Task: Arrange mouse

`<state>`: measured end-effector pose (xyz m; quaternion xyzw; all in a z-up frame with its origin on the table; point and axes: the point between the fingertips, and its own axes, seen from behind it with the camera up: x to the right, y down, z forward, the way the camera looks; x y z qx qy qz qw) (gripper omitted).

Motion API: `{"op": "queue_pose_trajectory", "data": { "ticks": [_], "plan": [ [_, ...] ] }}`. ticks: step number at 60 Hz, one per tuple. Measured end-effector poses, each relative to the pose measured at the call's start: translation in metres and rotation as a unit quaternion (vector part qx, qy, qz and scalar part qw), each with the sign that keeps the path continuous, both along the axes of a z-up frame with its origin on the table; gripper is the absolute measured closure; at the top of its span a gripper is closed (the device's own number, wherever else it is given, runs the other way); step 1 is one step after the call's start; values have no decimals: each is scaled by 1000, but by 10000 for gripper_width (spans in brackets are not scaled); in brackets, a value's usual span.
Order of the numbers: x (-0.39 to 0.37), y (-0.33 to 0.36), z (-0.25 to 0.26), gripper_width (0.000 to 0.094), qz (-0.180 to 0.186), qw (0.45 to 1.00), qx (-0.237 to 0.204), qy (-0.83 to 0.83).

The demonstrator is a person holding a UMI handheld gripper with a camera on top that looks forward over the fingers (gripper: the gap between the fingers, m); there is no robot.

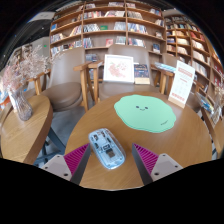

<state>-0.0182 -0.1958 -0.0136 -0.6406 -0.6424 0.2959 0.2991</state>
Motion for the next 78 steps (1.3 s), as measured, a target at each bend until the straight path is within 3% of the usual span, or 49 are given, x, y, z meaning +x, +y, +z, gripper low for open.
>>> {"op": "queue_pose_trajectory", "data": {
  "ticks": [20,29,32,34,35,43,51,58,62,65,78],
  "plan": [
    [-34,16,-1,94,-16,1000,-2,-3],
    [-40,20,-1,148,-18,1000,-1,-2],
    [-41,20,-1,241,-17,1000,-1,0],
    [-42,19,0,435,-15,1000,-3,2],
    [-43,21,0,475,-19,1000,-3,5],
    [-35,25,8,518,-20,1000,-9,1],
    [-46,34,66,529,-10,999,-6,50],
    [-69,39,111,530,-8,997,-39,67],
    [-91,60,128,528,-17,996,-26,85],
    [-105,83,129,528,-30,996,-5,86],
    [-170,142,66,530,-73,996,-8,51]
  ]
}}
